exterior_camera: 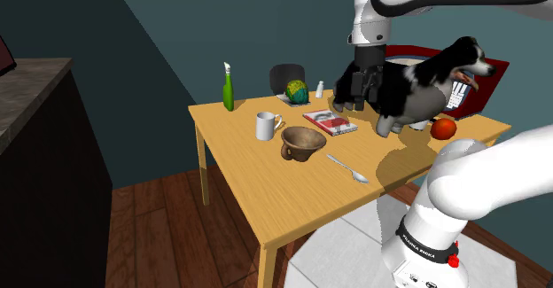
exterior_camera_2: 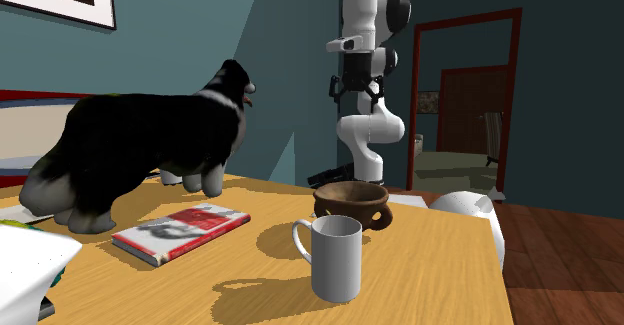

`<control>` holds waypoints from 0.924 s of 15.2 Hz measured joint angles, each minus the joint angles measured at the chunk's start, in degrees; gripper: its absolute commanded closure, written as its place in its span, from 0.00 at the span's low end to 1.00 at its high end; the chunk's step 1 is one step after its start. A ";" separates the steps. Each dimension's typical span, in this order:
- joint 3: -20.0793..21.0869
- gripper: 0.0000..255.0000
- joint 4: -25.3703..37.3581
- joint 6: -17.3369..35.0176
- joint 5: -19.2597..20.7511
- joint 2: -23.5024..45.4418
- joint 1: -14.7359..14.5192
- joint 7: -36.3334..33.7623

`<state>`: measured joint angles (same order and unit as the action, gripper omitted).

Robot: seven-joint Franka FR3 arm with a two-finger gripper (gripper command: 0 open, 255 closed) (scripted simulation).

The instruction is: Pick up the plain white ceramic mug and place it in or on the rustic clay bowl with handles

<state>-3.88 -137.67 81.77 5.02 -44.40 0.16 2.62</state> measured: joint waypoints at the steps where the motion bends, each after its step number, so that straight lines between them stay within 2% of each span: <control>1: 0.00 0.00 0.00 0.00 0.00 0.00 0.00 0.00; 7: 0.33 0.00 2.81 7.49 -0.97 10.13 -0.64 -1.34; 14: 0.85 0.00 10.28 16.17 -2.34 25.90 -1.48 -3.01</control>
<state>-3.03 -127.39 97.94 2.68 -18.50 -1.32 -0.39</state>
